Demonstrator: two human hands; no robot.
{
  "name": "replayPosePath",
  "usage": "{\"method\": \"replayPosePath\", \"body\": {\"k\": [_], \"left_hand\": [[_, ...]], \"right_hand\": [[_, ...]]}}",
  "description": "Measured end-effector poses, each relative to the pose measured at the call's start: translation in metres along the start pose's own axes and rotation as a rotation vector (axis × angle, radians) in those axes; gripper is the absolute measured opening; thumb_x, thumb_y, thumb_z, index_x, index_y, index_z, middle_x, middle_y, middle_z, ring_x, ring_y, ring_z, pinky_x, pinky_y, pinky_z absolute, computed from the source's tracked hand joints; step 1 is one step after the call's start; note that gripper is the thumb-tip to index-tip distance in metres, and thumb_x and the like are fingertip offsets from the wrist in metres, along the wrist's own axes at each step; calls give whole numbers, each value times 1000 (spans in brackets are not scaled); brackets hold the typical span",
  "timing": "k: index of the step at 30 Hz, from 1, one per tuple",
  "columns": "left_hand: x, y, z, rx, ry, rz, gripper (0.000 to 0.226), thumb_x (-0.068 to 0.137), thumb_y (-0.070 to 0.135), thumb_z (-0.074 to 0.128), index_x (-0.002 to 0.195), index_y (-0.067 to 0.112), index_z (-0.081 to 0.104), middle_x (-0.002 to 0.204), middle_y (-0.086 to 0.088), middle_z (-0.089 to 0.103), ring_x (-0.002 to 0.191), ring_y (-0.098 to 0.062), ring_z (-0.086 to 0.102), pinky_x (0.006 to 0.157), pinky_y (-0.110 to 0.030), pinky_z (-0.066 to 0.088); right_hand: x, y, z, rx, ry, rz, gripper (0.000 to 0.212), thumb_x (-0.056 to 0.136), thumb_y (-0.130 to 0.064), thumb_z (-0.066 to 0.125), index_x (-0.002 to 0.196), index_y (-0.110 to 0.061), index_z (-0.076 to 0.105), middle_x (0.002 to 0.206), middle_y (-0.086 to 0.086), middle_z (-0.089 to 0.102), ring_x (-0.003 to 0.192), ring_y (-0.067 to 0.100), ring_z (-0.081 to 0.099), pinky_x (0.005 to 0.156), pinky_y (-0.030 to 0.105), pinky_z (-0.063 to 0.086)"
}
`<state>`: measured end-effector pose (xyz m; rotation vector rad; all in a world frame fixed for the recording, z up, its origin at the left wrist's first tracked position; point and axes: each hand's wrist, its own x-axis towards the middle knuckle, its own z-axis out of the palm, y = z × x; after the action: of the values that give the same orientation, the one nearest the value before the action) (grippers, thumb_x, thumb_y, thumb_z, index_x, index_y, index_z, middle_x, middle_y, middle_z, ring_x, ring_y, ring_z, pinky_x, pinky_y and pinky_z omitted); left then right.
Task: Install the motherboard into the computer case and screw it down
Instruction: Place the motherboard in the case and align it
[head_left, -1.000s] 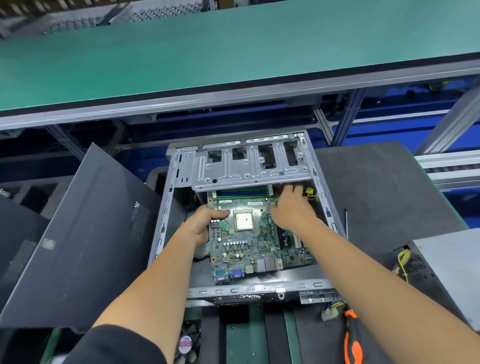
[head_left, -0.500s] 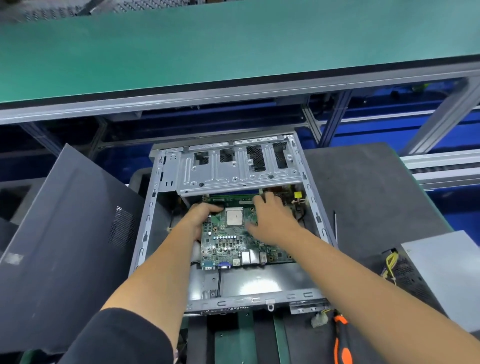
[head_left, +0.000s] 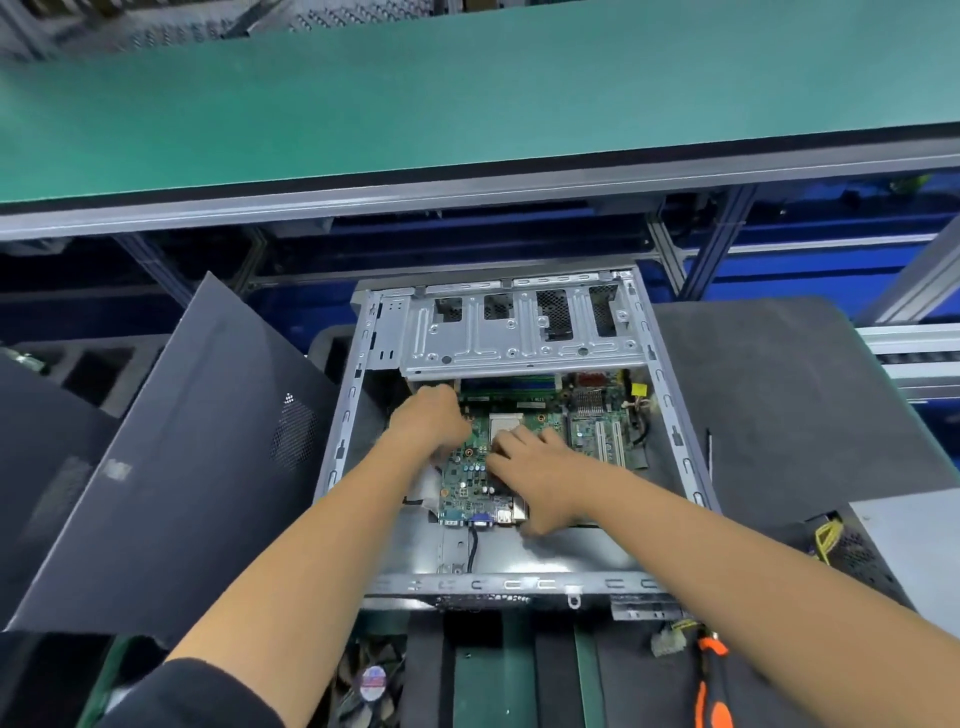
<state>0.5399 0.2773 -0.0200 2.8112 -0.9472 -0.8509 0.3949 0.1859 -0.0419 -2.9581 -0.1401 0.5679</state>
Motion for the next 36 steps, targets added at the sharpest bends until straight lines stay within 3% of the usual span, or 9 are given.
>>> {"method": "replayPosePath", "body": {"k": [4,6,9,12,14,18,25,28,36], "left_hand": [[-22,-4,11,42,-705,-119,31,90,32,63,75,5,62,59,-5,68,51,-15,66,50,-21,54],[-28,-4,29,133,-825,-117,42,88,47,62,76,7,61,64,-4,68,58,-14,66,53,-19,51],[-31,0,51,170,-802,-95,47,85,52,62,75,7,60,68,-5,63,60,-15,62,58,-22,51],[-30,1,58,89,-722,-74,35,86,36,69,71,6,60,60,-4,63,49,-14,61,53,-23,52],[-29,-1,60,70,-719,-58,29,88,29,67,69,7,61,53,-1,63,45,-11,61,54,-22,52],[-28,-3,54,27,-765,-81,22,88,24,66,70,11,67,59,-1,67,54,-11,64,57,-19,50],[-26,-4,47,1,-835,-314,24,91,25,51,80,9,65,71,3,70,57,-6,66,48,-12,47],[-23,-7,48,34,-828,-353,28,90,21,45,77,2,61,62,-6,68,51,-12,66,44,-16,48],[-15,-29,47,-15,-565,-352,28,84,14,40,99,-9,46,61,-22,65,47,-27,63,66,-32,54]], "right_hand": [[-1,0,-3,26,16,24,70,72,-32,75,130,-12,40,128,8,35,120,25,30,102,45,28],[-2,-2,-4,-1,22,-10,64,72,-28,75,125,-13,43,123,7,37,116,23,32,99,43,30],[-2,-2,-4,-1,19,-33,60,71,-27,75,121,-13,45,121,5,38,113,21,33,98,43,31],[-2,-2,-6,-15,-6,-52,55,71,-27,75,117,-13,49,114,3,40,105,18,37,93,40,34],[-3,-3,-8,-6,-15,-70,38,72,-24,75,101,-15,52,98,-2,39,89,16,42,76,32,40],[-6,-5,-12,9,-23,-72,30,73,-17,72,77,-19,42,83,-4,35,64,12,38,48,27,26],[-4,-4,-14,59,-18,-60,28,70,-13,70,68,-19,42,81,-5,33,63,15,42,47,27,27],[-4,-1,-13,65,-17,-56,29,69,-11,69,66,-19,41,77,-7,31,59,12,39,47,26,26],[-4,1,-9,69,-49,-35,26,70,-7,67,67,-16,43,76,-11,29,64,13,44,50,24,38]]}}
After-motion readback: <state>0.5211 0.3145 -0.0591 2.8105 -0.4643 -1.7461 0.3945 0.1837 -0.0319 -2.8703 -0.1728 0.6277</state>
